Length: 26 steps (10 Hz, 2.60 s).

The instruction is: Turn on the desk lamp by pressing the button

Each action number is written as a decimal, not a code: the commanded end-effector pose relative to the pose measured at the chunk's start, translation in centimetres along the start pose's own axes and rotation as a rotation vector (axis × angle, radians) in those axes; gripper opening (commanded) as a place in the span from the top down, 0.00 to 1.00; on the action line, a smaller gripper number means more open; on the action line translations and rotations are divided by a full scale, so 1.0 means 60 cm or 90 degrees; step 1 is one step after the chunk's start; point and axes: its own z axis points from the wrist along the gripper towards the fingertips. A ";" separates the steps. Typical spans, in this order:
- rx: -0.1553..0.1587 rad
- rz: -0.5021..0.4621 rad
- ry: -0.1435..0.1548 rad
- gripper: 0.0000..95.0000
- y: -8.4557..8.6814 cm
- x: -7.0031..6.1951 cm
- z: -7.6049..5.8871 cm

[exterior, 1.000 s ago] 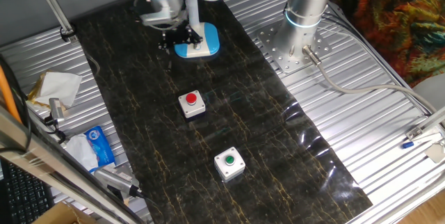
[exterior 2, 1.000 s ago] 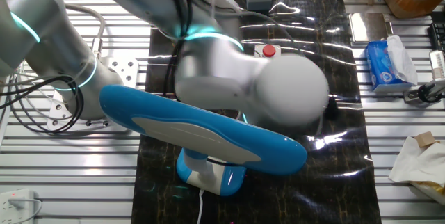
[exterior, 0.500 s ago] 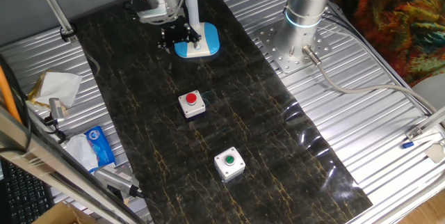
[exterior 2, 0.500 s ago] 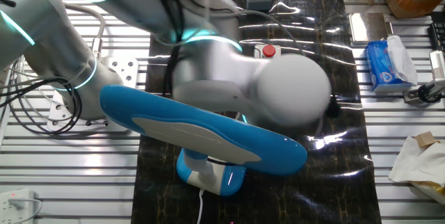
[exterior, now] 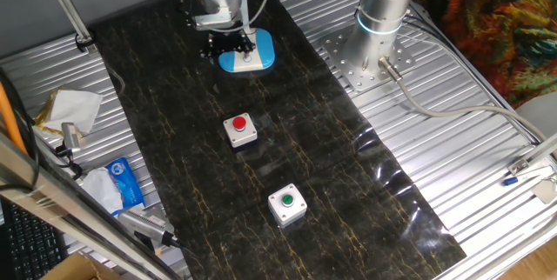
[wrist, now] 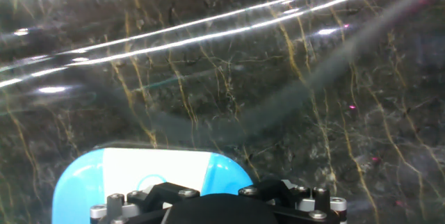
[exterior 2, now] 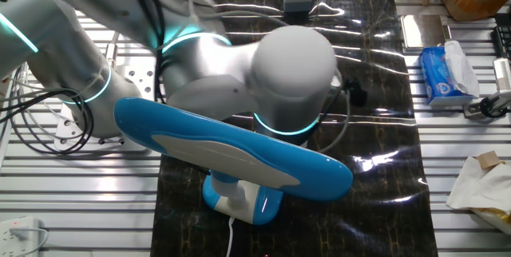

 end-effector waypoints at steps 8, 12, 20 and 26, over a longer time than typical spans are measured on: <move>-0.019 0.018 -0.025 0.00 -0.006 -0.003 -0.017; -0.020 0.027 -0.028 0.00 -0.009 -0.009 -0.016; -0.019 0.024 -0.023 0.00 -0.016 -0.024 0.004; -0.024 0.033 -0.031 0.00 -0.016 -0.026 0.010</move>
